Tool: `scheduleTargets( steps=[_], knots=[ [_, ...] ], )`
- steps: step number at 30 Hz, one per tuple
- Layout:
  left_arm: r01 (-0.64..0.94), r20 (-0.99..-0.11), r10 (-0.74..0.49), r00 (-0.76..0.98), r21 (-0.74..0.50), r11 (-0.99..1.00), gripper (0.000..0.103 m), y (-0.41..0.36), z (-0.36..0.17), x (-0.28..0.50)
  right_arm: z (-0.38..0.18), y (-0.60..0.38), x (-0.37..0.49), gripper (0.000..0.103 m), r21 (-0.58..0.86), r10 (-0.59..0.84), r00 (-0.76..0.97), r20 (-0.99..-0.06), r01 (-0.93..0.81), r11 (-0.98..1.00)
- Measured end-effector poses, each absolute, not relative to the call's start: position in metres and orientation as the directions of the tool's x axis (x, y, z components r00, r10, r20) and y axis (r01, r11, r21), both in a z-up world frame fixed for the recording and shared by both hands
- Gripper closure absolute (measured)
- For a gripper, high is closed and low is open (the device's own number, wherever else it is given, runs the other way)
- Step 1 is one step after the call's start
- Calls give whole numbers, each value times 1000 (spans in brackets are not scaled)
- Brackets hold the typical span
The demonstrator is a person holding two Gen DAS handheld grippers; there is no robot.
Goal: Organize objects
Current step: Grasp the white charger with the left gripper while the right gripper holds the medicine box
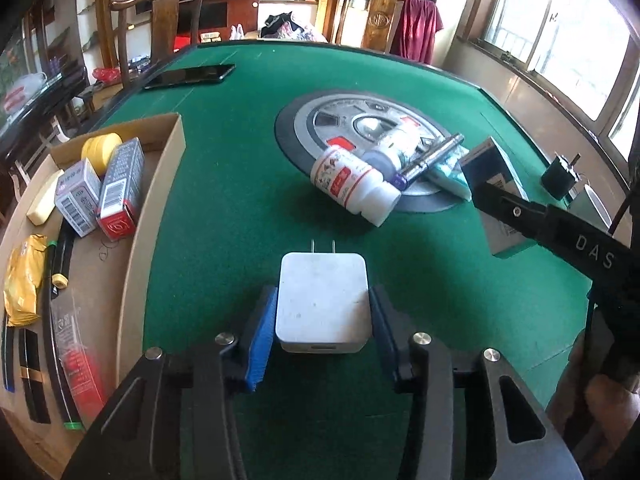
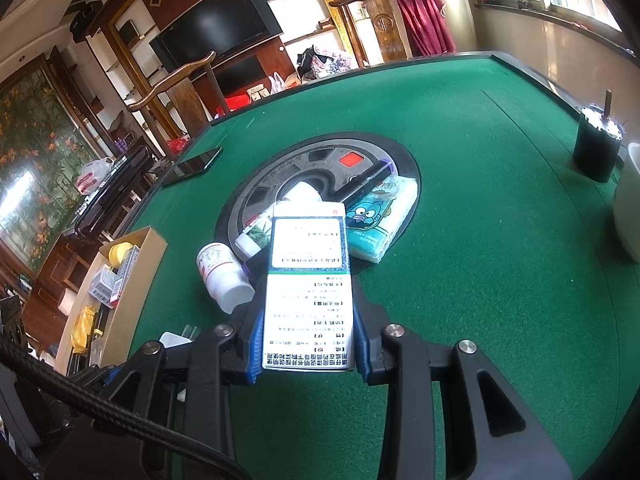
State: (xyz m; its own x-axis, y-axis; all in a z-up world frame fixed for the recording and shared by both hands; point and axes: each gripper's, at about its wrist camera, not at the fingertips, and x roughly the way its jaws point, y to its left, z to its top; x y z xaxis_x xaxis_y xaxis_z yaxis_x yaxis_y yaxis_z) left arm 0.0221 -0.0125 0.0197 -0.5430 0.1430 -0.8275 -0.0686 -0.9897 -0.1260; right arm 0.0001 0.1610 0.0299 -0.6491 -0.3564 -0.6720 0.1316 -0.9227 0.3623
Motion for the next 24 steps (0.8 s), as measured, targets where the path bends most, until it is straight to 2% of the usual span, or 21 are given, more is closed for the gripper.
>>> scheduleTargets(
  steps=[6,9,13,16,17,18,24],
  knots=[
    [-70,-841,126,-527,-105,-992,62,-9,17,22,29,162,0,71,363,-356,-647,-675,129,-923],
    [-45,-857,84,-508,-72,-996,48,-8,14,20,30,161,1,71,363,-359,-648,-672,134,-922],
    [-51,-854,65,-516,-45,-998,46,-5,9,18,30,160,2,71,364,-362,-646,-672,138,-921],
    [-74,-842,57,-536,-20,-997,50,0,7,17,32,159,3,71,363,-368,-645,-670,147,-920],
    [-71,-836,50,-547,-13,-997,60,-1,7,17,32,158,3,71,362,-368,-646,-669,149,-920],
    [-73,-831,54,-553,-16,-997,64,-1,7,17,32,158,3,71,361,-369,-646,-669,151,-920],
    [-66,-826,122,-550,-103,-993,64,-10,10,20,32,154,4,71,353,-368,-643,-671,159,-922]
  ],
)
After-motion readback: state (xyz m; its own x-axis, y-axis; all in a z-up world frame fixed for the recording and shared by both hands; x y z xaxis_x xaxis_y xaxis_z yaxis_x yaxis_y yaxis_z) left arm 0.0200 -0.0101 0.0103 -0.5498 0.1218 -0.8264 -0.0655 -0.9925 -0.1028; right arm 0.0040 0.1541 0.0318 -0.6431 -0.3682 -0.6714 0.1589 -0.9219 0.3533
